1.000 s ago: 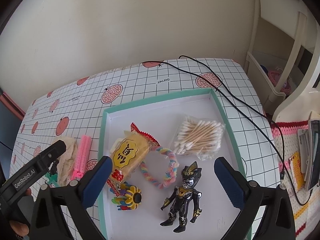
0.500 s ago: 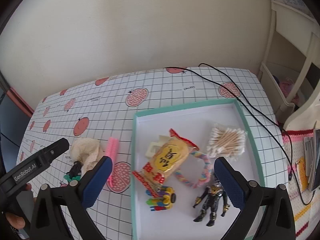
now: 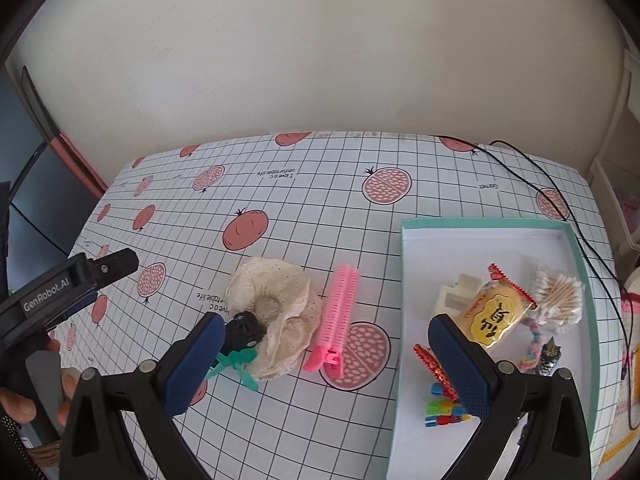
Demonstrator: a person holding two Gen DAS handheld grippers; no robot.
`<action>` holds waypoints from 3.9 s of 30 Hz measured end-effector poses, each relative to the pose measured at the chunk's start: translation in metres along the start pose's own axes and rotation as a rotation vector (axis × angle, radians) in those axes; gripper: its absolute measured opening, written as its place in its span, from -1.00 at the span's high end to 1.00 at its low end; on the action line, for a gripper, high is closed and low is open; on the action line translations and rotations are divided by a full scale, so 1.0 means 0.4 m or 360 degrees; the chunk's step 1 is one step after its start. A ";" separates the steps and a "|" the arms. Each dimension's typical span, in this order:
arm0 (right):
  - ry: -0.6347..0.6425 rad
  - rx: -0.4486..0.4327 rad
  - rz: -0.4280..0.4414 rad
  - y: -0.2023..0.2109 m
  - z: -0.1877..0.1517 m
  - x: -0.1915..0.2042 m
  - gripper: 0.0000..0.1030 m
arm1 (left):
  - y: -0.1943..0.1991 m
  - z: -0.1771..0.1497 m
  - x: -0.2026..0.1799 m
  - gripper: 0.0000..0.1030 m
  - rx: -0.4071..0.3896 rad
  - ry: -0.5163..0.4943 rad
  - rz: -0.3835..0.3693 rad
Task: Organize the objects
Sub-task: 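Withdraw both tools from the tray toward the lace scrunchie and pink roller, then grasp the black-teal hair clip with the left tool while the right tool grasps the pink hair roller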
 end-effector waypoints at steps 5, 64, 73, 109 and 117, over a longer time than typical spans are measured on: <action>-0.0016 0.0038 -0.0014 -0.036 -0.011 0.006 -0.98 | -0.033 -0.023 -0.008 -0.92 0.0091 -0.0043 -0.0016; -0.0153 0.0272 0.0016 -0.206 -0.095 -0.034 0.19 | -0.187 -0.214 -0.149 0.13 0.0515 -0.0518 0.0049; -0.0193 0.0271 0.0076 -0.209 -0.091 -0.027 0.20 | -0.188 -0.211 -0.155 0.22 0.0515 -0.0515 0.0027; -0.0176 0.0144 0.0148 -0.142 -0.053 -0.019 0.91 | -0.132 -0.180 -0.157 0.22 0.0431 -0.0493 -0.0078; -0.0192 0.0171 0.0153 -0.152 -0.061 -0.022 0.91 | -0.110 -0.151 -0.149 0.23 0.0358 -0.0458 -0.0072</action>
Point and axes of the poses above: each gripper's, at about its wrist camera, not at the fingertips, and y roughly against the way its jaws point, x to its left, z to its top, the point moved 9 cm from there along -y, roughly the way its jaws point, and after that the axes turned 7 degrees about x, right-handed, at the moved point
